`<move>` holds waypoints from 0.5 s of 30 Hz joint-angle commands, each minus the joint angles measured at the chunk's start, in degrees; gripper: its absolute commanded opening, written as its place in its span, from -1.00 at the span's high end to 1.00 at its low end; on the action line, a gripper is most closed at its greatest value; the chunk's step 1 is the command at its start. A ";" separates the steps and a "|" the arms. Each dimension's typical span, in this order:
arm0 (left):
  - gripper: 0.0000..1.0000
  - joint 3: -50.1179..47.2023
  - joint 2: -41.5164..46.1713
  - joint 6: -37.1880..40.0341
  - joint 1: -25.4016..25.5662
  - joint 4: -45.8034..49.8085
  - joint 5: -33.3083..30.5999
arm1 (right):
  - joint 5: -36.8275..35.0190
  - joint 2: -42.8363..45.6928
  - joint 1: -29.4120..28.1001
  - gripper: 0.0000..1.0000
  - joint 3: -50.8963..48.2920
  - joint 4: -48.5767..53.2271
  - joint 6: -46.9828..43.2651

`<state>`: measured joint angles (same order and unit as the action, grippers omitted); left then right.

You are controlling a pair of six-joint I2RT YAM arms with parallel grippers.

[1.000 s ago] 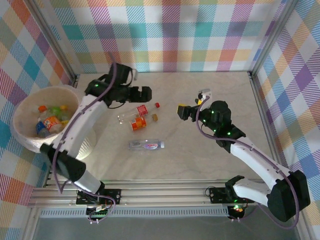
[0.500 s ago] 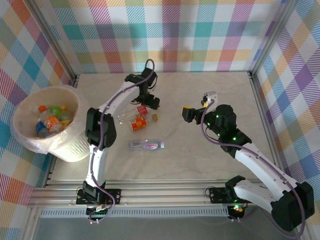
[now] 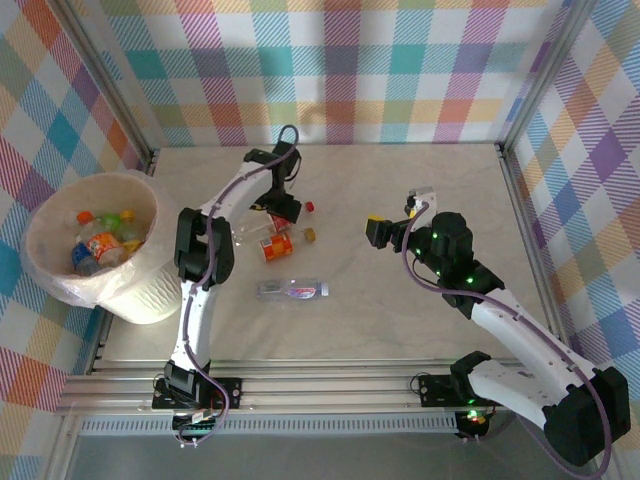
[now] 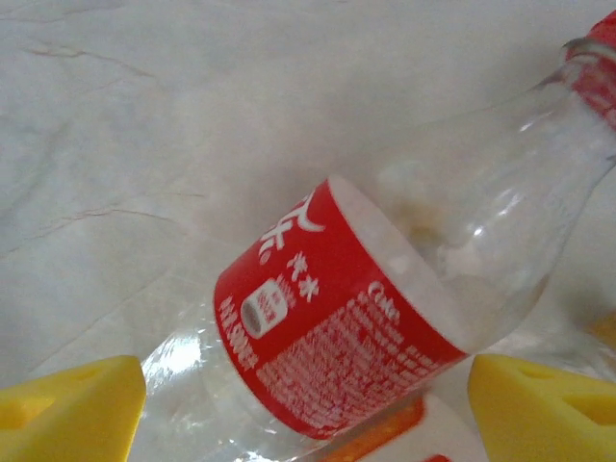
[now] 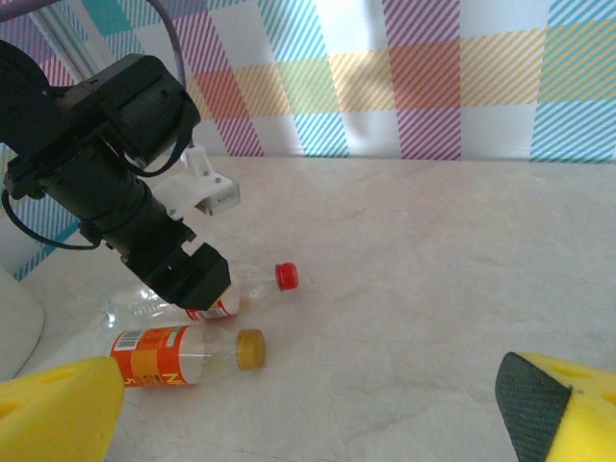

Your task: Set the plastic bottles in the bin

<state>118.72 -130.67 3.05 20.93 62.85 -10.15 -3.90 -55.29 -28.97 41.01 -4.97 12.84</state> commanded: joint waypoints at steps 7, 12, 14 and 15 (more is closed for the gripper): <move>-0.73 0.19 -1.07 -0.30 -5.91 -1.05 1.77 | -0.32 0.54 -0.30 -0.99 -0.05 -0.39 -0.14; -0.74 0.59 -3.41 4.34 -6.34 -3.14 6.52 | -0.22 -0.29 -0.29 -0.99 0.13 -0.92 0.23; -0.79 1.22 -4.68 7.00 -6.34 -3.52 6.54 | -0.06 -0.65 -0.28 -0.99 0.46 -0.90 0.43; -0.81 1.84 -5.45 8.39 -6.34 -3.31 6.35 | 0.00 -0.70 -0.30 -0.99 0.62 -0.83 0.47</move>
<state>119.02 -133.27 6.48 14.46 59.79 -6.02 -3.90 -55.64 -28.97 41.01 -4.99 12.86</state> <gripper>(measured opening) 0.896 0.996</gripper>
